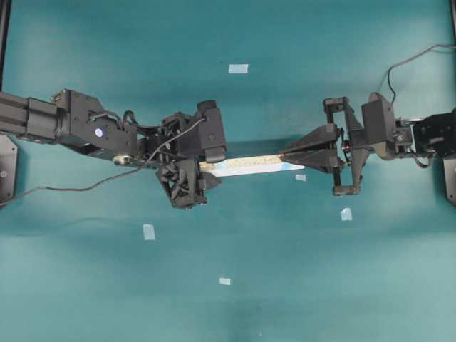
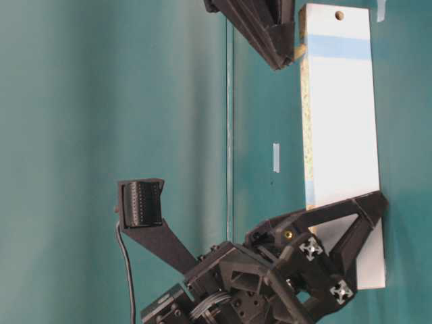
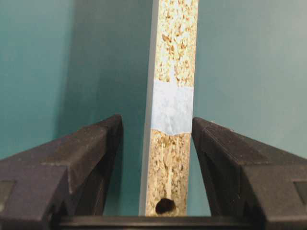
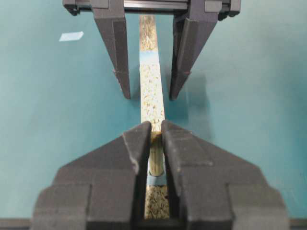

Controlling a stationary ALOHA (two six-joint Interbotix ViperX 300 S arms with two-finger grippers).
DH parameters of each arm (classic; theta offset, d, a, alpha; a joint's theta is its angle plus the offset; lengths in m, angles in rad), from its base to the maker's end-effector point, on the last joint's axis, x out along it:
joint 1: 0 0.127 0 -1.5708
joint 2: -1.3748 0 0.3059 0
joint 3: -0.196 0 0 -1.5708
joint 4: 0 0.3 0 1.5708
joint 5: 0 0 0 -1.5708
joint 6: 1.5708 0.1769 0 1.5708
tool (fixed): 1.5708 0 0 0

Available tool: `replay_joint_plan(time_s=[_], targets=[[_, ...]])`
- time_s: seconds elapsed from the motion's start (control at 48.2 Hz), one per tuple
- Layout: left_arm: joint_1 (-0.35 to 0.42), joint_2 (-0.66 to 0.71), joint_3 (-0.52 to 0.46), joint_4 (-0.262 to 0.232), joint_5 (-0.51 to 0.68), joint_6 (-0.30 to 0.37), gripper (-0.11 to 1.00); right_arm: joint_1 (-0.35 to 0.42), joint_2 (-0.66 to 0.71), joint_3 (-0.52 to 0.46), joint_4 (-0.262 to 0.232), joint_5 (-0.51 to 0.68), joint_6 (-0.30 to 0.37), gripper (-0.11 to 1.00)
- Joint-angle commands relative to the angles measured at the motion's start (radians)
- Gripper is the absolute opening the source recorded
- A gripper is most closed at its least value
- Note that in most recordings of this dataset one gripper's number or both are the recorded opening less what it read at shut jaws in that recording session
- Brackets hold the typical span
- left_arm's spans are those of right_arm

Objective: Move the wooden board into place and insert the rod into its hole.

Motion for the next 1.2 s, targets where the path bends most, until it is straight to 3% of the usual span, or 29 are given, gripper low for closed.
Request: replay_joint_plan(time_s=[0.0,0.415,0.477,0.602,1.182], targets=[[-0.003,-0.038,-0.006,0.0,-0.005,-0.003,0.61,-0.002,-0.008,0.002,0.003,0.009,-0.002,0.1],[-0.002,-0.038,-0.006,0.0,-0.005,-0.002,0.58,-0.002,0.009,0.02,0.0,0.018,-0.002,0.1],[-0.003,-0.037,-0.005,0.0,-0.005,-0.002,0.5,-0.003,0.009,0.031,0.0,0.018,-0.002,0.1],[-0.003,-0.037,-0.005,0.002,-0.005,0.003,0.21,-0.002,0.009,0.037,0.002,0.018,-0.002,0.1],[-0.003,-0.034,-0.003,0.002,-0.005,0.002,0.21,-0.003,0.008,0.043,0.002,0.029,-0.003,0.1]])
